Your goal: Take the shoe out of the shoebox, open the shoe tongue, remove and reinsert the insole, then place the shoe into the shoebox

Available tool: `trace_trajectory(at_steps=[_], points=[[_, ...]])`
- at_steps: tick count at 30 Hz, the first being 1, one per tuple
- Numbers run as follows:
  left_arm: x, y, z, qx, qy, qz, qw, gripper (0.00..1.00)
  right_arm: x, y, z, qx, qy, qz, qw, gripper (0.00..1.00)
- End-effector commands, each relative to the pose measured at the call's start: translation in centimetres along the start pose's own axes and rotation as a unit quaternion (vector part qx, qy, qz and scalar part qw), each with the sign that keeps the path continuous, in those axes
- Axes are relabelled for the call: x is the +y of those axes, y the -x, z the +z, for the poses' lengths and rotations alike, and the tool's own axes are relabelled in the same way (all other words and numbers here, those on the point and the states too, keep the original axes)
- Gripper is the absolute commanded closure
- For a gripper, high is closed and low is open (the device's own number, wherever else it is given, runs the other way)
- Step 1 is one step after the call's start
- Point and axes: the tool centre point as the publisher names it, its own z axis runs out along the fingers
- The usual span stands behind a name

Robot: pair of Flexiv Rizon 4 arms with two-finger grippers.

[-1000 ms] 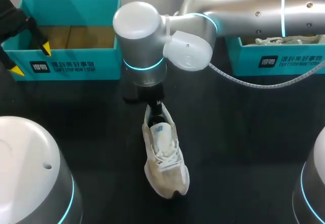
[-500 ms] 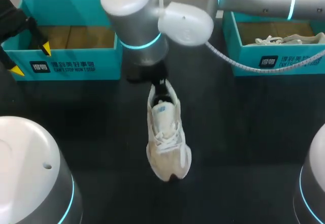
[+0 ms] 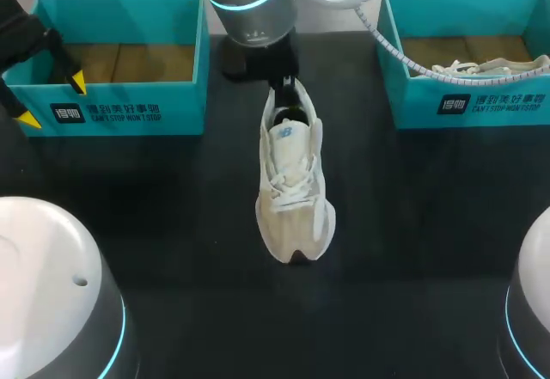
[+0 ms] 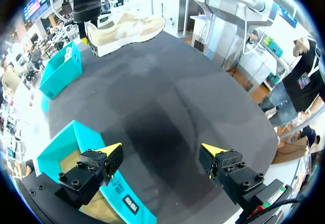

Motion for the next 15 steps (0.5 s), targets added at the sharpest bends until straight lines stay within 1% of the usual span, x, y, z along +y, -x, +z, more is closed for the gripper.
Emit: trace_trajectory(at_steps=[1, 6, 7, 12, 13, 14, 15], points=[[0.1, 0.0, -0.1, 0.002, 0.0, 0.0, 1.0, 0.0, -0.1, 0.0, 0.0, 0.0, 0.001, 0.0, 1.0, 1.0], [0.1, 0.0, -0.1, 0.002, 0.0, 0.0, 1.0, 0.0, -0.1, 0.0, 0.0, 0.0, 0.001, 0.0, 1.0, 1.0], [0.1, 0.0, -0.1, 0.002, 0.0, 0.0, 1.0, 0.0, -0.4, 0.5, -0.3, -0.005, 0.004, 0.004, 1.0, 1.0], [0.1, 0.0, -0.1, 0.002, 0.0, 0.0, 1.0, 0.0, -3.7, 3.7, -1.5, -0.025, -0.003, 0.031, 0.999, 1.0], [0.1, 0.0, -0.1, 0.002, 0.0, 0.0, 1.0, 0.0, -4.3, 4.2, -1.6, -0.029, -0.009, 0.031, 0.999, 1.0], [0.1, 0.0, -0.1, 0.002, 0.0, 0.0, 1.0, 0.0, -4.7, 4.8, -1.7, -0.028, -0.026, 0.03, 0.999, 1.0], [0.1, 0.0, -0.1, 0.002, 0.0, 0.0, 1.0, 0.0, -5.3, 5.3, -1.8, -0.027, -0.025, 0.029, 0.999, 1.0]])
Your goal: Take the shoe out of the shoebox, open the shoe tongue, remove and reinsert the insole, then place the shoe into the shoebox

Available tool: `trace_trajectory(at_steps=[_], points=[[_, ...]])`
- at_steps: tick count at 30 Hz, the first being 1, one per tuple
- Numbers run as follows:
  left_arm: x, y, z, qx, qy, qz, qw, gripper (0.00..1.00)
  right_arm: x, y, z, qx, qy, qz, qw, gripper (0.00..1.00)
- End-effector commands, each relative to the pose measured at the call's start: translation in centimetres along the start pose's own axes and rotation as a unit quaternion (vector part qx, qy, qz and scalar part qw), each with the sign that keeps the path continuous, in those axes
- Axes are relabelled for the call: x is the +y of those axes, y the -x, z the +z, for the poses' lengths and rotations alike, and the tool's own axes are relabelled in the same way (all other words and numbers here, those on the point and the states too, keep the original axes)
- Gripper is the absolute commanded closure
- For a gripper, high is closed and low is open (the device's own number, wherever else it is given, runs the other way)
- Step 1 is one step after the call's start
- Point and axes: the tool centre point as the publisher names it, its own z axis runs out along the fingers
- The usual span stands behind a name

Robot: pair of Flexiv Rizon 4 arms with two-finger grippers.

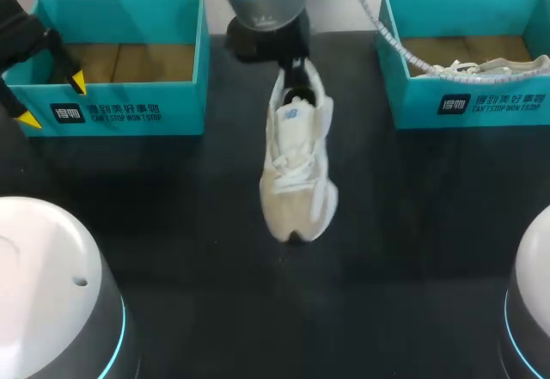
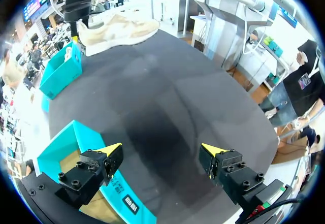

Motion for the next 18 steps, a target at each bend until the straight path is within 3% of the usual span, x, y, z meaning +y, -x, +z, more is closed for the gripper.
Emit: trace_trajectory(at_steps=[1, 8, 10, 14, 18], points=[[0.1, 0.0, -0.1, 0.002, 0.0, 0.0, 1.0, 0.0, -2.9, 2.3, -0.7, 0.005, -0.004, -0.005, 1.0, 1.0], [0.1, 0.0, -0.1, 0.002, 0.0, 0.0, 1.0, 0.0, -7.0, 7.3, 0.2, -0.001, -0.015, 0.005, 1.0, 1.0], [0.1, 0.0, -0.1, 0.002, 0.0, 0.0, 1.0, 0.0, -8.3, 8.7, 0.2, -0.003, -0.005, 0.015, 1.0, 1.0], [0.1, 0.0, -0.1, 0.002, 0.0, 0.0, 1.0, 0.0, -10.6, 11.3, -0.8, -0.016, -0.024, 0.023, 0.999, 1.0], [0.1, 0.0, -0.1, 0.002, 0.0, 0.0, 1.0, 0.0, -10.6, 11.3, -0.8, -0.016, -0.024, 0.023, 0.999, 1.0]])
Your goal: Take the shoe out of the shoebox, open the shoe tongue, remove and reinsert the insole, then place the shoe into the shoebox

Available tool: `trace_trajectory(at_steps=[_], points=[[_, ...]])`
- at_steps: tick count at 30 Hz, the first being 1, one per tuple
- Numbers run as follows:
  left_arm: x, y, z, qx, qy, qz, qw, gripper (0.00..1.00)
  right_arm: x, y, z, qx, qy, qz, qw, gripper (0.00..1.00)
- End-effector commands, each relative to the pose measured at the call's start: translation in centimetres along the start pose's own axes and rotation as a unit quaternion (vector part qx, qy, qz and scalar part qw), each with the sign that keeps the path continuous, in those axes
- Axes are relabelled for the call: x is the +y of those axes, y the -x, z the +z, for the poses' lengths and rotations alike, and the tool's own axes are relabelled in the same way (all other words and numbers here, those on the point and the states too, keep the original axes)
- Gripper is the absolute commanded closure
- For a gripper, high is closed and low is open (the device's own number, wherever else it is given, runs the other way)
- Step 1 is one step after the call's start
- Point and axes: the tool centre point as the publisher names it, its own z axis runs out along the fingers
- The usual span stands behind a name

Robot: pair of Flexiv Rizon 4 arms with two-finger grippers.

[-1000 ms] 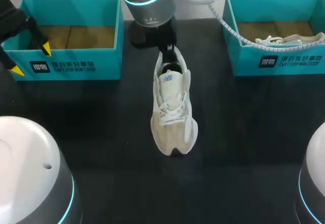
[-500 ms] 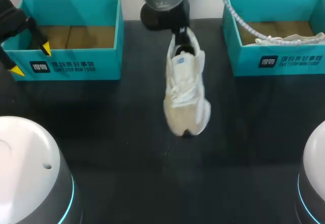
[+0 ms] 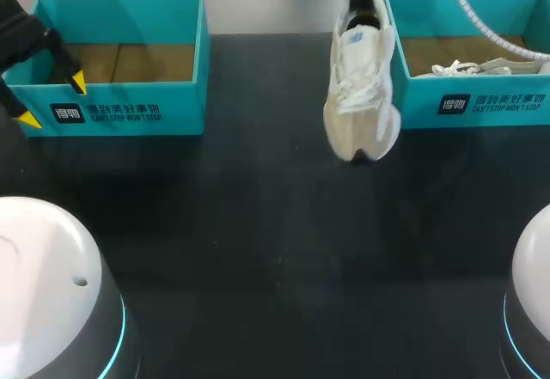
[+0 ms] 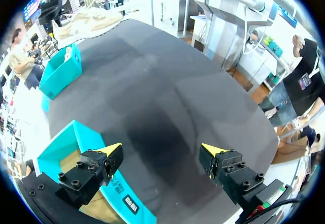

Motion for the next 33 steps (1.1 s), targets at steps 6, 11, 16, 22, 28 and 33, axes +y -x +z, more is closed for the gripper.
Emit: trace_trajectory(at_steps=[6, 11, 16, 22, 28, 33], points=[[0.1, 0.0, -0.1, 0.002, 0.0, 0.0, 1.0, 0.0, -0.7, 0.0, -0.4, 0.0, 0.005, 0.0, 1.0, 1.0], [0.1, 0.0, -0.1, 0.002, 0.0, 0.0, 1.0, 0.0, -0.7, 0.0, -0.4, 0.0, 0.005, 0.0, 1.0, 1.0], [0.1, 0.0, -0.1, 0.002, 0.0, 0.0, 1.0, 0.0, -3.3, 4.0, 1.2, -0.001, -0.018, 0.005, 1.0, 1.0], [0.1, 0.0, -0.1, 0.002, 0.0, 0.0, 1.0, 0.0, -8.0, 9.9, 2.8, -0.019, -0.03, 0.035, 0.999, 1.0], [0.1, 0.0, -0.1, 0.002, 0.0, 0.0, 1.0, 0.0, -10.6, 15.1, 5.5, -0.022, -0.025, 0.019, 0.999, 1.0], [0.1, 0.0, -0.1, 0.002, 0.0, 0.0, 1.0, 0.0, -11.6, 17.4, 6.9, -0.021, -0.038, 0.017, 0.999, 1.0]])
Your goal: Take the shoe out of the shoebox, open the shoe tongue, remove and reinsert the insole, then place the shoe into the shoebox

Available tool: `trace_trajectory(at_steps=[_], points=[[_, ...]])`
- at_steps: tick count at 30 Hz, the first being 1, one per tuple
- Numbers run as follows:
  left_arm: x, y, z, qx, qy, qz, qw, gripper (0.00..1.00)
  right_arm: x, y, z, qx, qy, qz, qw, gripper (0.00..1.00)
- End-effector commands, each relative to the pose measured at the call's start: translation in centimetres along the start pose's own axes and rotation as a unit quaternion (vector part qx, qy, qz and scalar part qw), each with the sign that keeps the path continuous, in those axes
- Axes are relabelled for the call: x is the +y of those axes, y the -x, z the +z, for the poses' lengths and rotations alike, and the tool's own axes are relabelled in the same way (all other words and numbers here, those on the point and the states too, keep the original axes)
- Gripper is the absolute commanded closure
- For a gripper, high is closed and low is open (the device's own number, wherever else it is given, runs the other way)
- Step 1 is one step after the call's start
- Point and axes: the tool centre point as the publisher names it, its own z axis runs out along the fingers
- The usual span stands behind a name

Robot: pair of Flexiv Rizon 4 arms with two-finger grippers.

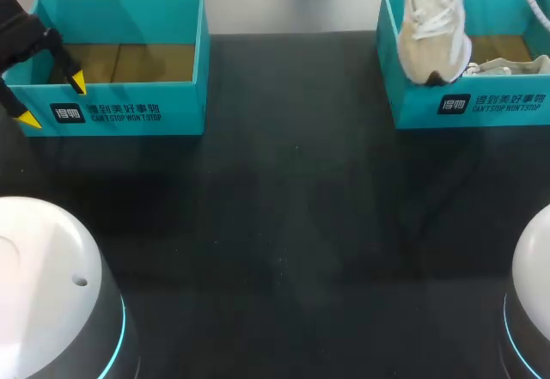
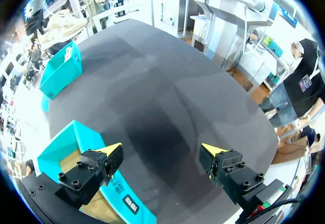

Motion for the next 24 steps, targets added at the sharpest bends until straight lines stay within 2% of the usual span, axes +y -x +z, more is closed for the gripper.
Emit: trace_trajectory(at_steps=[1, 15, 16, 17, 19, 21, 24], points=[[0.1, 0.0, -0.1, 0.002, 0.0, 0.0, 1.0, 0.0, 0.1, 1.9, 1.1, 0.014, 0.003, -0.001, 1.0, 1.0], [0.1, 0.0, -0.1, 0.002, 0.0, 0.0, 1.0, 0.0, 0.1, 1.9, 1.1, 0.014, 0.003, -0.001, 1.0, 1.0], [0.1, 0.0, -0.1, 0.002, 0.0, 0.0, 1.0, 0.0, -0.6, 2.9, 1.9, 0.014, 0.007, 0.012, 1.0, 1.0], [0.1, 0.0, -0.1, 0.002, 0.0, 0.0, 1.0, 0.0, -0.9, 3.7, 2.6, 0.004, -0.013, 0.007, 1.0, 1.0], [0.1, 0.0, -0.1, 0.002, 0.0, 0.0, 1.0, 0.0, -2.3, 6.0, 4.1, -0.004, -0.005, 0.002, 1.0, 1.0], [0.1, 0.0, -0.1, 0.002, 0.0, 0.0, 1.0, 0.0, -3.5, 7.7, 5.2, -0.017, -0.016, -0.01, 1.0, 1.0], [0.1, 0.0, -0.1, 0.002, 0.0, 0.0, 1.0, 0.0, -5.3, 9.6, 6.5, -0.016, 0.009, 0.002, 1.0, 1.0]])
